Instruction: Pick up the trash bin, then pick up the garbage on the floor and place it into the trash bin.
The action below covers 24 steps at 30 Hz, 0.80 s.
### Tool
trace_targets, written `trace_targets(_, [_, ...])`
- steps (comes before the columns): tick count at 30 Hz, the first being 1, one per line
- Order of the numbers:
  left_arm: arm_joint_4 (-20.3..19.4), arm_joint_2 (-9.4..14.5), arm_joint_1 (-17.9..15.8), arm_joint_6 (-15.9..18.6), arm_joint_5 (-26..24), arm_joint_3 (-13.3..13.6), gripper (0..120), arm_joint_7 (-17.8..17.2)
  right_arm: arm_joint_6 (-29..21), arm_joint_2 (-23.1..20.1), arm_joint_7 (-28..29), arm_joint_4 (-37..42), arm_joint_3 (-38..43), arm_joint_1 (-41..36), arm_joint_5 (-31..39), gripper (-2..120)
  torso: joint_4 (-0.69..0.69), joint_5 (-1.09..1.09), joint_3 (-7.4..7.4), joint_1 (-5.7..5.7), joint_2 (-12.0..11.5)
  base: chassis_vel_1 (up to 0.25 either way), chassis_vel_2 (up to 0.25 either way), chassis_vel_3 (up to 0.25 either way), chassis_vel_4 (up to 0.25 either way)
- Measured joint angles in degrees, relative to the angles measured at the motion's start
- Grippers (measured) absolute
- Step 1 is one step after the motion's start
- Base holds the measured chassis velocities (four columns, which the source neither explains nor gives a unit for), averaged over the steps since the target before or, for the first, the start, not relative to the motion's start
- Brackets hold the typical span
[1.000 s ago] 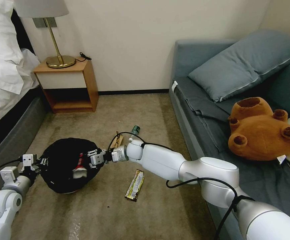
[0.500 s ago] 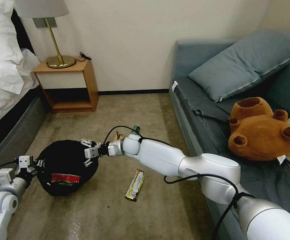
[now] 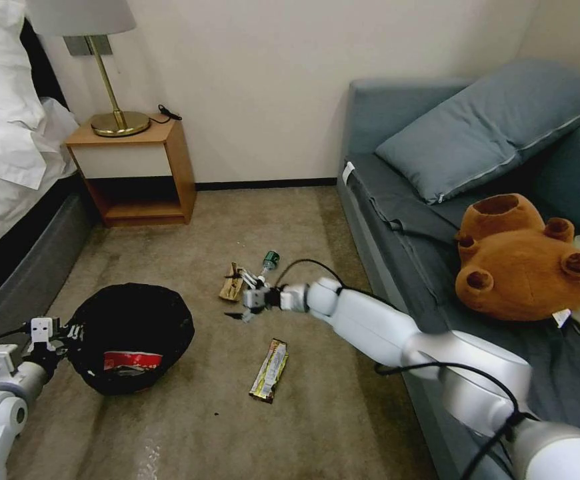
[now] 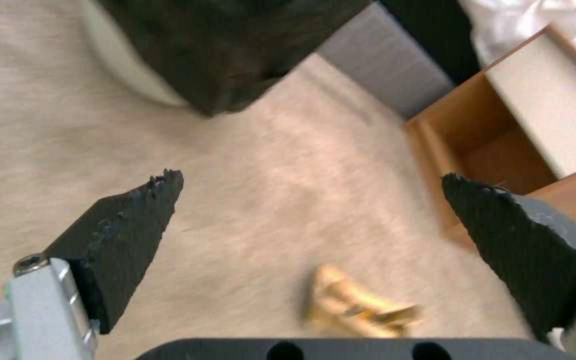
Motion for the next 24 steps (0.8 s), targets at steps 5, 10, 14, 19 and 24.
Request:
trace_targets(5, [-0.26, -0.43, 0.2, -0.08, 0.09, -0.03, 5, -0.09, 0.07, -0.9, -0.29, 0.01, 0.26, -3.53, -0.19, 100, -0.01, 0.01, 0.0, 0.0, 0.0, 0.0, 0.0, 0.0, 0.0])
trace_targets(10, [-1.08, -0.29, 0.97, -0.05, 0.13, -0.33, 5, -0.09, 1.19, -0.64, -1.53, -1.52, 2.56, -8.78, -1.83, 100, -0.01, -0.02, 0.0, 0.0, 0.0, 0.0, 0.0, 0.0, 0.0])
trace_targets(14, [-1.9, -0.08, 1.8, 0.14, 0.06, -0.82, 5, 0.0, 1.62, -0.45, -2.32, -2.19, 4.08, -11.13, -3.75, 100, -0.01, -0.03, 0.0, 0.0, 0.0, 0.0, 0.0, 0.0, 0.0])
trace_targets(19, [-3.0, 0.18, 2.53, 0.56, -0.08, -1.34, 5, 0.01, 1.91, -0.11, -2.74, -2.99, 5.12, -11.96, -6.1, 100, -0.01, -0.03, 0.0, 0.0, 0.0, 0.0, 0.0, 0.0, 0.0])
trace_targets(24, [-4.32, 0.36, 3.42, 0.89, -0.53, -2.18, 5, -0.03, 2.82, -0.22, -3.27, -4.37, 7.01, -12.54, -10.88, 100, -0.01, -0.03, 0.0, 0.0, 0.0, 0.0, 0.0, 0.0, 0.0])
